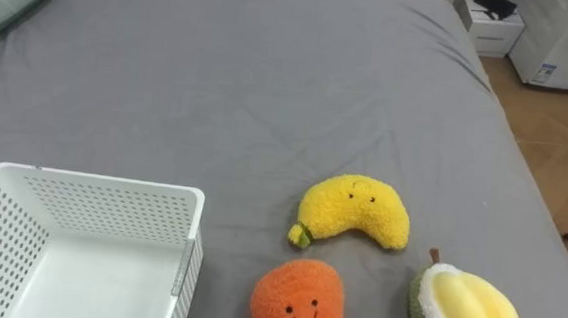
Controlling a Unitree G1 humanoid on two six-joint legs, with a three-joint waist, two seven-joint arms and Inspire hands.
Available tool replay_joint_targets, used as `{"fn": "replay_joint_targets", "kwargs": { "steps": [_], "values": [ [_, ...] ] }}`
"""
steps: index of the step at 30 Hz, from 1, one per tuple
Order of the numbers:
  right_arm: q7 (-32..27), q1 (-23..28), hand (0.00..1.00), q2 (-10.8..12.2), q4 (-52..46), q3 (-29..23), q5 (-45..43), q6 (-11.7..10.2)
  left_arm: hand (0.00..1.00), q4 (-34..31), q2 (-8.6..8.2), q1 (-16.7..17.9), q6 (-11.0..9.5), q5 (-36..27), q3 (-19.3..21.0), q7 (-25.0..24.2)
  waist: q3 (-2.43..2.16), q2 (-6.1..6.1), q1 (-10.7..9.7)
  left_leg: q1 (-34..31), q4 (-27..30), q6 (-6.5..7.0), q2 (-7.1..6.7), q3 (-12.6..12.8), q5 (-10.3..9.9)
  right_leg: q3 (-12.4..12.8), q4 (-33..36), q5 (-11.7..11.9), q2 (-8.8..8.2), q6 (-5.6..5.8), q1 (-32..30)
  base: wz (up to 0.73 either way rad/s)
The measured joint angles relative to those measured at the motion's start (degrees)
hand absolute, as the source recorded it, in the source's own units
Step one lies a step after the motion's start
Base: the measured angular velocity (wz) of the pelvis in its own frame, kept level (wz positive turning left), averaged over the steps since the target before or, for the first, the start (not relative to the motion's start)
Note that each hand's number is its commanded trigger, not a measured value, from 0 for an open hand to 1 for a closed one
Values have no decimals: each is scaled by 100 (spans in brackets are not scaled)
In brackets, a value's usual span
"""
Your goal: Collect toys from the bed
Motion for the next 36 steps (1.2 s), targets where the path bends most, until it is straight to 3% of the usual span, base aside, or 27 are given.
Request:
{"fn": "replay_joint_targets", "kwargs": {
  "steps": [11,16,22,27,36],
  "values": [
    [67,0,0,-11,8,0,24,0,0,-6,8,-1,7,52,-2,-10,4,-15,-10,-42,19,0,0,-4,0,-8,-3,0,-1,0,-29,0],
    [82,-1,0,-11,6,-14,32,1,0,-10,10,0,19,51,0,-29,-36,-26,-6,-73,17,0,1,9,0,-14,2,8,4,-2,-72,0],
    [34,12,0,-10,7,-34,48,17,0,-10,12,-3,80,46,-2,-132,-10,-28,-26,-80,17,0,-33,4,0,-11,0,7,2,-1,-68,0],
    [-91,120,0,-4,-10,-58,120,20,0,-11,12,1,123,47,-2,-130,-16,-65,-30,-69,15,0,-36,0,0,2,1,7,2,-1,-60,0],
    [-268,261,0,6,-8,-757,941,23,0,-13,19,31,158,28,254,-127,3,-100,-176,10,12,1,-40,-4,0,-6,0,1,-6,3,22,0]
  ]
}}
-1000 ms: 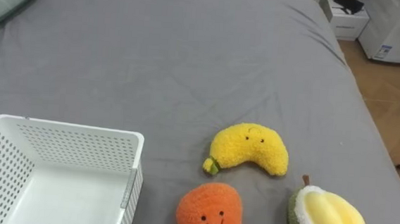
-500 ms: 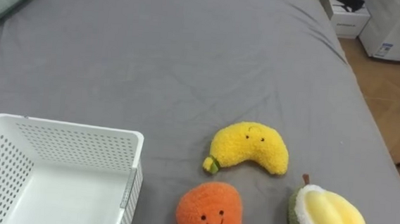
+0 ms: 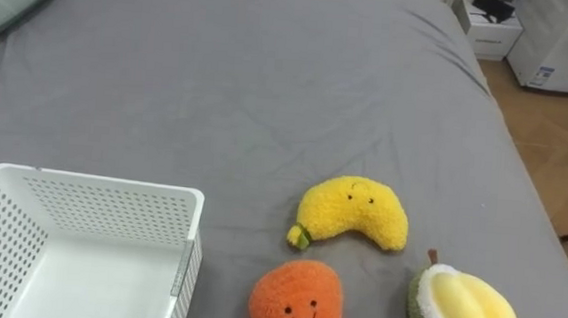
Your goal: Collect toys from the bed
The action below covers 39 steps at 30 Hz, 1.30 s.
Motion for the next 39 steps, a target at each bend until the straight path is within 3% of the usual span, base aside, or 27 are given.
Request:
{"fn": "replay_joint_targets", "kwargs": {
  "steps": [7,14,18,22,23,25,30,39],
  "values": [
    [-428,15,0,-38,-379,-826,284,124,0,-46,118,107,37,125,215,6,-29,-102,-155,25,-13,0,47,52,1,34,23,5,9,-4,-18,-3],
    [-1023,-165,0,-221,-1116,-1160,272,-9,0,-7,226,183,-16,304,419,51,-22,-166,-136,95,-11,1,51,102,0,99,78,2,14,0,-1,-4],
    [-1227,-234,0,-297,-1800,-1154,115,-96,0,-5,240,176,-20,348,423,53,-15,-185,-128,76,-13,2,55,130,1,141,99,2,20,0,-40,-5],
    [-1393,-373,0,-309,-2391,-1036,-150,-131,0,-81,241,172,-24,350,382,67,-52,-204,-123,-55,15,3,47,135,2,132,95,17,25,-3,-149,0],
    [-1402,-394,0,-310,-2618,-1033,-219,-131,0,-106,242,172,-24,344,382,58,-43,-231,-119,-65,9,3,41,135,2,135,94,17,25,-3,-164,0],
    [-1436,-398,0,-311,-2940,-1031,-365,-134,0,-108,252,171,-25,348,392,20,-51,-215,-110,-85,8,3,26,135,3,137,95,18,27,-4,-183,0],
    [-1489,-320,0,-324,-3847,-876,-733,-134,0,-111,244,167,-29,404,387,0,-22,-189,-7,-103,-2,2,29,149,3,153,89,17,31,-3,-223,-2],
    [-1505,-304,0,-347,-4822,-452,-1095,-140,0,-389,241,299,-6,412,365,45,-59,-149,36,-217,2,5,39,121,7,72,105,23,22,-5,-297,3]
  ]
}}
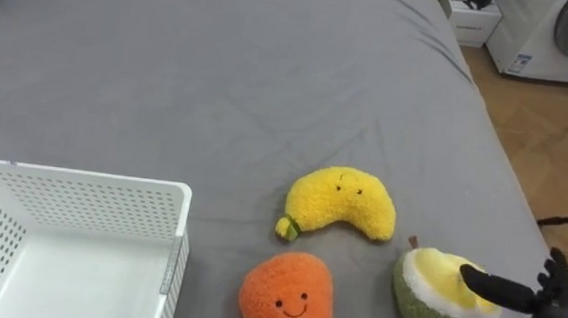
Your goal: Collect toys from the bed
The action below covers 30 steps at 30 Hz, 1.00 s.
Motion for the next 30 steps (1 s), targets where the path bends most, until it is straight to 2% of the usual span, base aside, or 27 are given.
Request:
{"fn": "replay_joint_targets", "kwargs": {
  "steps": [10,16,19,23,30],
  "values": [
    [29,-5,0,-4,-303,244,-94,15,0,-12,-2,15,1,-2,-151,74,-3,-23,3,42,8,16,1,-37,13,-57,-17,-3,-33,12,81,1],
    [245,-6,0,-5,-304,458,-321,16,0,-12,-11,18,0,-1,-227,76,0,-34,24,61,9,19,-2,-41,15,-55,-7,-2,-33,13,96,0],
    [370,1,0,-4,-283,505,-723,15,0,-12,-12,23,0,3,-225,75,9,-18,15,52,8,19,-4,-73,15,-62,-15,-1,-35,14,96,2],
    [603,41,0,-5,-62,522,-1209,20,0,-12,-11,45,1,29,-222,75,11,-11,60,9,8,19,-43,-117,15,-97,-24,-2,-36,14,87,4],
    [922,24,0,-5,527,571,-1427,10,0,-63,-10,50,23,294,-225,75,3,-32,163,12,20,20,-55,-174,15,-169,-48,-3,-52,16,123,5]
  ]
}}
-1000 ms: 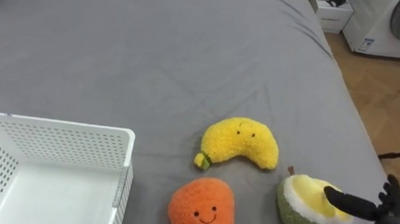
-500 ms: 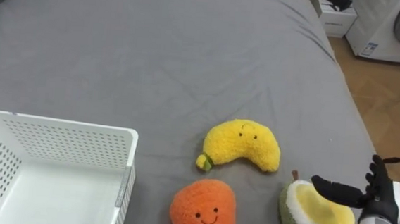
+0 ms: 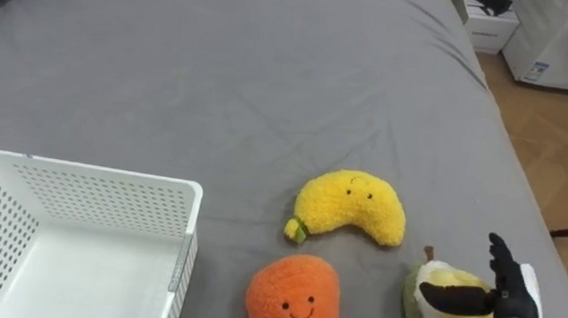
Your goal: Collect toys from the bed
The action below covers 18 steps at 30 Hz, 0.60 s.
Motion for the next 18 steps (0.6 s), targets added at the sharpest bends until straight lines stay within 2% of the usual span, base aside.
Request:
{"fn": "replay_joint_targets", "kwargs": {
  "steps": [5,11,12,13,14,15,18],
  "values": [
    [285,5,0,-32,644,126,-196,1,0,-59,0,32,92,1,2,0,-30,-39,13,14,9,3,-18,-124,2,-76,-76,4,-13,5,125,11],
    [556,-39,0,-139,1060,211,-249,-53,0,-50,-1,20,109,1,-5,1,-29,-83,89,93,5,6,-21,-126,-1,-64,-87,5,-13,7,205,0],
    [556,-51,4,-141,1133,211,-252,-57,0,-48,0,21,111,1,-4,2,-29,-82,105,107,5,6,-21,-126,-2,-62,-96,5,-11,7,223,0],
    [556,-57,56,-148,1242,211,-253,-55,0,-48,-1,21,115,1,-5,3,-29,-82,135,128,5,7,-20,-127,-4,-64,-145,8,-8,10,255,0],
    [556,-80,85,-161,1339,211,-253,-62,0,-48,-4,28,128,1,-6,3,-29,-82,140,134,5,7,-20,-128,-4,-65,-154,9,-7,10,263,0],
    [556,-105,100,-167,1388,211,-259,-62,0,-48,-5,29,142,1,-11,3,-29,-82,142,132,7,7,-19,-132,-4,-67,-153,9,-7,10,262,0],
    [545,-161,100,-206,1500,205,-364,-63,0,-38,-9,33,219,4,-30,3,-29,-80,143,103,22,8,-21,-171,-5,-87,-149,11,-7,10,256,5]
  ]
}}
